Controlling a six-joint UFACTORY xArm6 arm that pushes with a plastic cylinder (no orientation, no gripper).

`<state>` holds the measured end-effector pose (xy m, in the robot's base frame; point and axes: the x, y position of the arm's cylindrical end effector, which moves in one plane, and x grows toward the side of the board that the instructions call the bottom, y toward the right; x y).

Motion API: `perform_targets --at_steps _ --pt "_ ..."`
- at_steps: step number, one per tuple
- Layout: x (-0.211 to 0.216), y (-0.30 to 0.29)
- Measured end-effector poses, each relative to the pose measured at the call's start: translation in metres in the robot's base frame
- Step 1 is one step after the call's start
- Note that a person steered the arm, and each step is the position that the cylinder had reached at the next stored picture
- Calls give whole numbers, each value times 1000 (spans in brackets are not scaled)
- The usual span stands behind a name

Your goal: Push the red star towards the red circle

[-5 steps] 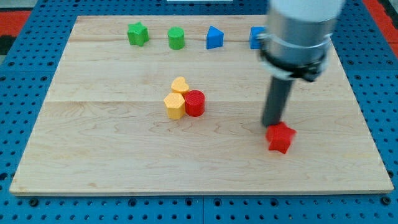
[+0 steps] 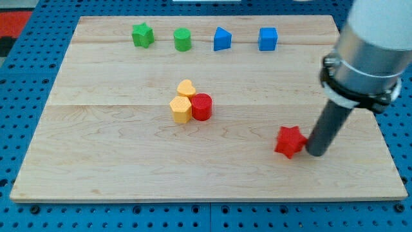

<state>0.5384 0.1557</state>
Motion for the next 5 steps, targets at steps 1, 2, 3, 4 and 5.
perform_targets --at_steps 1,2,3,4,5 --pt "-10 -21" --pt "-30 -21" --pt "-39 -25" --pt "-27 -36" --pt "-5 -39"
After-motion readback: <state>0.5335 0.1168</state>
